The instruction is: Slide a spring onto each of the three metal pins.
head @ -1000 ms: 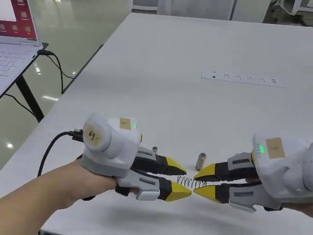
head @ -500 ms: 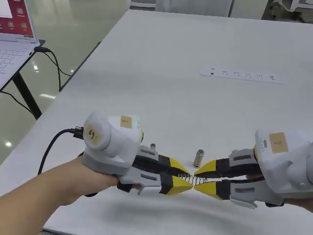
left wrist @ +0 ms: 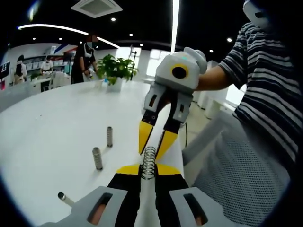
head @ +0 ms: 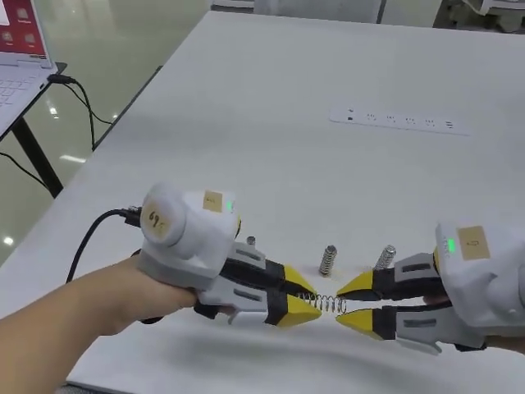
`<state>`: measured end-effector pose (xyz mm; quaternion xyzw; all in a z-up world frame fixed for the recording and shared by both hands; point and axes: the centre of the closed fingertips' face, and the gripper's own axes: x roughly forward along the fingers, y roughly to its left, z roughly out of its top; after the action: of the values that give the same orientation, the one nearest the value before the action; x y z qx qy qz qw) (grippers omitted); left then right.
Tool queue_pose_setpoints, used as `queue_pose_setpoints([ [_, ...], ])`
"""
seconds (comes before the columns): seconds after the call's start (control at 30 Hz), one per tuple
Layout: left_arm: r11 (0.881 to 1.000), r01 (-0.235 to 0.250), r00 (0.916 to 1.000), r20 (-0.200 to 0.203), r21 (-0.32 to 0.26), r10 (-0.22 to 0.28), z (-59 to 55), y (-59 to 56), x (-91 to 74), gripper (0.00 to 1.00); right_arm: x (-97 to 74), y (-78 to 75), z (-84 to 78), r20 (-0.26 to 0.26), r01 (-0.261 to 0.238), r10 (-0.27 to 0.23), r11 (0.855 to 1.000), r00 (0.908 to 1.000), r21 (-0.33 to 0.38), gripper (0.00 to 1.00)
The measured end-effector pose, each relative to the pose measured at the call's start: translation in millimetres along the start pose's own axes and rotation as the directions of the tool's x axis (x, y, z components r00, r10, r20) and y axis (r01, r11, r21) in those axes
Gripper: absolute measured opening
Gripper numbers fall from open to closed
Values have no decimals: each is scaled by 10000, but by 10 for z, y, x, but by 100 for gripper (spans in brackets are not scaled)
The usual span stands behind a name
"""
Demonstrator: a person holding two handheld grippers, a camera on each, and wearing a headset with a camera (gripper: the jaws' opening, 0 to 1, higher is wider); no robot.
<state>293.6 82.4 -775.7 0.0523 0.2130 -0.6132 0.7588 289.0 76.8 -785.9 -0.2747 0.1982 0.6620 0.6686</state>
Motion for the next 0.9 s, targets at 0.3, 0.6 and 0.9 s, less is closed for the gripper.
queue_pose_setpoints([
  [0.3, 9999, 117, 9998, -172, -42, -118, -35, -4, 10, 3, 6, 10, 17, 10, -23, 23, 10000, 10000, -93, 7],
  [0.6, 9999, -73, 9999, -155, 74, 74, -41, 28, 21, 3, -106, -64, 235, 291, 92, -77, 9986, 9995, -527, 7],
  [0.9, 9997, -118, 9995, -273, 236, 125, -61, 16, 27, 3, -93, -22, 343, 526, -125, 157, 9980, 9985, -616, 7],
])
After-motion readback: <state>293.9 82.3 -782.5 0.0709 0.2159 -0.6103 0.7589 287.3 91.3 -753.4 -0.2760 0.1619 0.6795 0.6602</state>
